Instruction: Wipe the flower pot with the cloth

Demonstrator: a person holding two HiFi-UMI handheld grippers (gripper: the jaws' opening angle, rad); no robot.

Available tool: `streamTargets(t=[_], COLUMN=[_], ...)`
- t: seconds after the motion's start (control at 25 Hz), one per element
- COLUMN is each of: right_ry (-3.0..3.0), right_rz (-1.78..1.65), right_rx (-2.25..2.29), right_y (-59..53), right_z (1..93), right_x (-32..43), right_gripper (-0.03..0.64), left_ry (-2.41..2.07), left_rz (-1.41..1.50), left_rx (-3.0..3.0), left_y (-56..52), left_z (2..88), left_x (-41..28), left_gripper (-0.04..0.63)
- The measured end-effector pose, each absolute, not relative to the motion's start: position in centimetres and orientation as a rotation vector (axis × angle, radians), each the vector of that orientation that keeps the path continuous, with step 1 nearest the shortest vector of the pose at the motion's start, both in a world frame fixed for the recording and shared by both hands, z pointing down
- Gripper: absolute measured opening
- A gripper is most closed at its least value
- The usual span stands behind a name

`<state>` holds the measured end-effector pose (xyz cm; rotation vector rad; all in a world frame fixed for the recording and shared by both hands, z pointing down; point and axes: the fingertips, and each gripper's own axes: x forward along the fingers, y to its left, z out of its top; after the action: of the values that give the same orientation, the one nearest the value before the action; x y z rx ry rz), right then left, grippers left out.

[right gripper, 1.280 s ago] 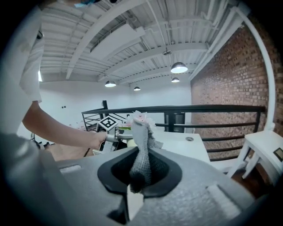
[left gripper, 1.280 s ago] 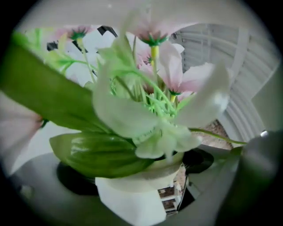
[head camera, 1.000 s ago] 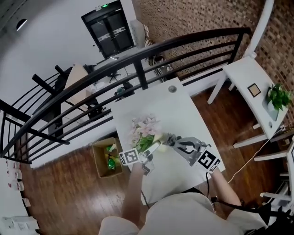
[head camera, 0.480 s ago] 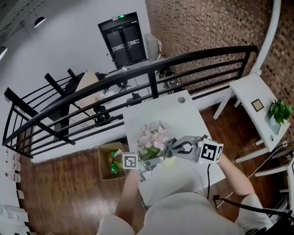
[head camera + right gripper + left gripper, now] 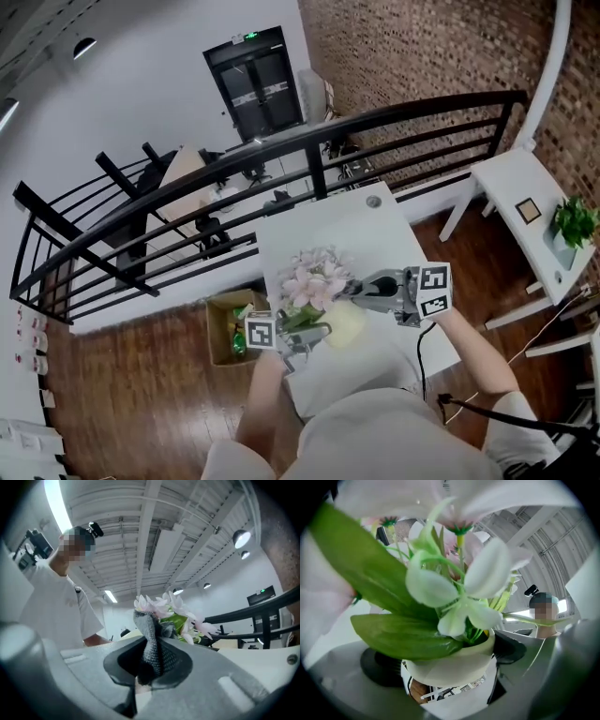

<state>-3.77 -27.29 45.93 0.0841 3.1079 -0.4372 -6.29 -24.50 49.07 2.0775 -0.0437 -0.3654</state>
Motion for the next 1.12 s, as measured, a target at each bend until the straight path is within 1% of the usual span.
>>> streamTargets(t=[0.16,0.36,0.6,0.84,1.12], right_ry=[3.074,3.036,2.976,2.96,2.85], right_rz=[-0.405,-0.399,-0.415,-0.386,-0.434], right_rx=[0.085,-0.011,-0.14,-0.241,-0.311], right_y=[-26.9,-27.1,-27.7,-28.2,-28.6], right_z=[45.3,44.8,44.8,45.2,44.6], right_x=[-3.7,-3.2,-2.9,-2.4,-0.7], right_gripper=[0.01,0.011,0.011,0.01,0.009], left_ry=[-0.02,-0.018,-0.015,-0.029,-0.152], left_rz=[-0.405,-0.542,-0.751,-0.797,-0.81], left_rx=[2.124,2.081,1.888,1.881,2.019], left_y=[-23.8,-23.8,-25.0,-25.6,-26.9], left_z=[46.8,45.2,44.3,44.1,42.5], left_x=[-6.9,-7.5,-8.3,-8.5,-7.9], left_gripper=[0.612,0.607,0.601,0.6,0.597])
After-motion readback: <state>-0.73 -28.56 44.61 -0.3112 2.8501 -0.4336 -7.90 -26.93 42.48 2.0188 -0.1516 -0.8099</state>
